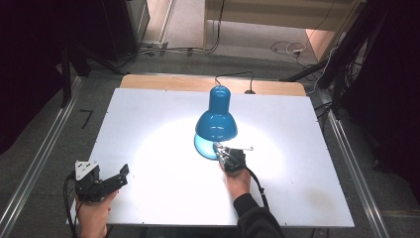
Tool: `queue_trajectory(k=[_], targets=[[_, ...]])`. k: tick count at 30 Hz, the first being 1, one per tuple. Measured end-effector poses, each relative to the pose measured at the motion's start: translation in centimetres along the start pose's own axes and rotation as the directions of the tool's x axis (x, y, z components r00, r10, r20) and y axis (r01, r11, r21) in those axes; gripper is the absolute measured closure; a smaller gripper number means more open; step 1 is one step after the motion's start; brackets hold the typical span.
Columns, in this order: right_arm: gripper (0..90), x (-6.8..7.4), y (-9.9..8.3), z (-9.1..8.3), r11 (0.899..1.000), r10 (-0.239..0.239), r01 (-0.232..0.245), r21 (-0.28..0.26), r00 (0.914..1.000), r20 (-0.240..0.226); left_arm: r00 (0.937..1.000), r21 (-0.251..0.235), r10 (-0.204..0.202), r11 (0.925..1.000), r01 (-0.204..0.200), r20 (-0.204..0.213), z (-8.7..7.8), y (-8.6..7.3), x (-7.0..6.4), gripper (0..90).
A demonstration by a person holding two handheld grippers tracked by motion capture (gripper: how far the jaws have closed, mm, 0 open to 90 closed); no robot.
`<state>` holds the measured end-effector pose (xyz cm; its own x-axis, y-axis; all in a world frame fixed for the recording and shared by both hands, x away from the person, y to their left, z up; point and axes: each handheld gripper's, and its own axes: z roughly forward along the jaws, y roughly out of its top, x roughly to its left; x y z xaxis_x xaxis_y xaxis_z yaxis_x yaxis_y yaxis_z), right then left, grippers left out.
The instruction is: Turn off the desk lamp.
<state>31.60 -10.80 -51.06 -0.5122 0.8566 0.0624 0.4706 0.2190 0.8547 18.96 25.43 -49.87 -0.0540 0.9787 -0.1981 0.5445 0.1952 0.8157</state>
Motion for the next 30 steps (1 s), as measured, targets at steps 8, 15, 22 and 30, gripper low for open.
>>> queue_trajectory(k=[8, 15, 22, 30], targets=[[88.1, 0.07, 0.09, 0.08, 1.0, 0.005, -0.005, -0.002, 1.0, 0.007, 1.0, 0.0, 0.002, 1.0, -0.002, 0.0, 0.06, -0.02, -0.04, 4.8], [88.1, 0.02, 0.14, 0.14, 1.0, 0.007, -0.007, 0.0, 0.9999, 0.009, 1.0, 0.0, 0.003, 1.0, -0.003, 0.001, 0.07, -0.03, -0.05, 4.8], [88.2, -0.28, 0.38, 0.49, 0.999, 0.042, -0.043, 0.01, 0.9989, 0.022, 1.0, 0.0, 0.002, 1.0, -0.002, 0.0, 0.07, -0.03, -0.04, 4.8], [88.0, -0.28, 0.4, 0.49, 0.999, 0.038, -0.038, 0.008, 0.999, 0.023, 1.0, 0.002, 0.0, 1.0, 0.0, 0.0, 0.08, -0.02, 0.06, 4.8]])
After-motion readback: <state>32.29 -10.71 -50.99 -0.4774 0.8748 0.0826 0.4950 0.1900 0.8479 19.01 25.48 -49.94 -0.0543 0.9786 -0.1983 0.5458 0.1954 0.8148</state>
